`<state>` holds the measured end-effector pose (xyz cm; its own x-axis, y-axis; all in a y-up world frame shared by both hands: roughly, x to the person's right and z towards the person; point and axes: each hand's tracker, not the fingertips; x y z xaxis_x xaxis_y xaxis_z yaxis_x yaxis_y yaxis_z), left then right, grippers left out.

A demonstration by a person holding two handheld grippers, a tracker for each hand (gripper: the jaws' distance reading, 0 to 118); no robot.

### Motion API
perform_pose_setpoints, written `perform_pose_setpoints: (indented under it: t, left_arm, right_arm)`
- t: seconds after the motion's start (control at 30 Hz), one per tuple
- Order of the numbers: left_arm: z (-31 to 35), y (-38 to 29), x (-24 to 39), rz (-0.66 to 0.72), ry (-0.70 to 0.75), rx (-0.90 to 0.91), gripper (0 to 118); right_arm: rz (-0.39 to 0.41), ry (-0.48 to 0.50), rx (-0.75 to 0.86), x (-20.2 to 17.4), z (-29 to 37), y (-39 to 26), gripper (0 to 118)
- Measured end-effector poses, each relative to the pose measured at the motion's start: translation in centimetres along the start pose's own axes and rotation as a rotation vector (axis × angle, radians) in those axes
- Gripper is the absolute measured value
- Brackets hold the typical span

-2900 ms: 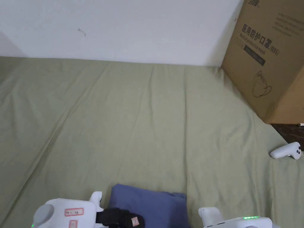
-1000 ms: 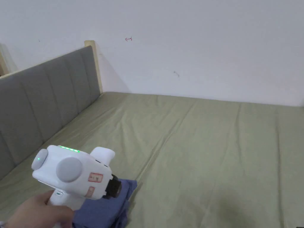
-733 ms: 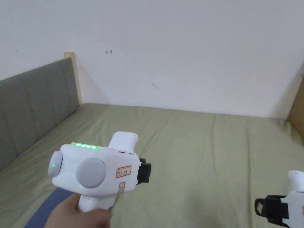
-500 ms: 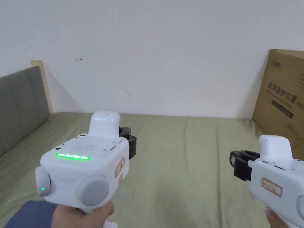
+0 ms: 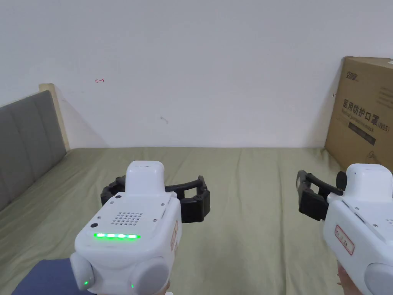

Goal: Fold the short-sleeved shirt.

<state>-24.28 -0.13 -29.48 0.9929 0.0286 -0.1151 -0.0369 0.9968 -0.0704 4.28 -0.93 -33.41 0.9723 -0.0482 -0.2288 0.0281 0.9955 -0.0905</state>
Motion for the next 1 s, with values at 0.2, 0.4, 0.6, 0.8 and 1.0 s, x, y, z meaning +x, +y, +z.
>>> perform_pose_setpoints:
  t: [0.2,0.4,0.6,0.8,1.0]
  left_arm:
    - [1.0,0.3,0.4,-0.050,0.034,0.039,118]
    - [0.9,0.2,-0.2,0.013,0.027,0.002,118]
    - [1.0,-0.3,-0.9,0.020,0.042,-0.006,118]
    - [0.9,-0.3,-0.8,0.034,0.028,-0.030,118]
    - [0.7,-0.7,-1.0,0.040,0.009,-0.038,118]
  right_arm:
    - [0.015,-0.016,0.036,-0.1,0.3,-0.3,118]
    - [0.008,-0.019,0.036,0.0,0.5,0.1,118]
    - [-0.002,-0.024,0.023,-0.2,0.8,0.0,118]
    - [0.016,-0.022,0.005,-0.7,0.1,-0.5,118]
    - [0.036,-0.002,-0.010,-1.5,-0.4,-1.0,118]
